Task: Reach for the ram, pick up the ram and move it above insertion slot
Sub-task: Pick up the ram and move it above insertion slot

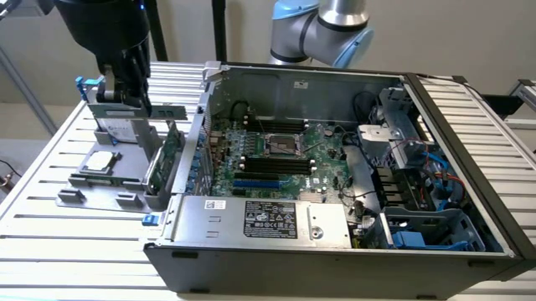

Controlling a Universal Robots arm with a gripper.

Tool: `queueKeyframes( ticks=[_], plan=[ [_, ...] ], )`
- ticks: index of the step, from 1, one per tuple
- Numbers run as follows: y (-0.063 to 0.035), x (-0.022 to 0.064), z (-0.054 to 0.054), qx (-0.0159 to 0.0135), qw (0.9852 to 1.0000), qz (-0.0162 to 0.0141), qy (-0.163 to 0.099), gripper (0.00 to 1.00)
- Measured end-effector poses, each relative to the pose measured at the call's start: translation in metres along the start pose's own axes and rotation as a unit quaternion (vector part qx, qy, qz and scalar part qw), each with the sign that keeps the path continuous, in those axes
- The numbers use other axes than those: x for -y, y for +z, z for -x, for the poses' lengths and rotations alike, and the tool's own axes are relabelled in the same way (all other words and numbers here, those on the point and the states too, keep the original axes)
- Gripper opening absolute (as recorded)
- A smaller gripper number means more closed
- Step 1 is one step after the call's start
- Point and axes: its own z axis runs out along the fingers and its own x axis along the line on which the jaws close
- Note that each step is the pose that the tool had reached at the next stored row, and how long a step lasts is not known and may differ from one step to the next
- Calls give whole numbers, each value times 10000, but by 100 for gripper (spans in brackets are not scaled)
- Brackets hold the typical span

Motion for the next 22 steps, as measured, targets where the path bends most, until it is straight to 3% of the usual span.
queueKeyframes(
  ticks=[10,22],
  plan=[
    [-87,451,-9,62,10000,4,-32,14],
    [-114,994,-32,70,10000,8,-40,14]
  ],
)
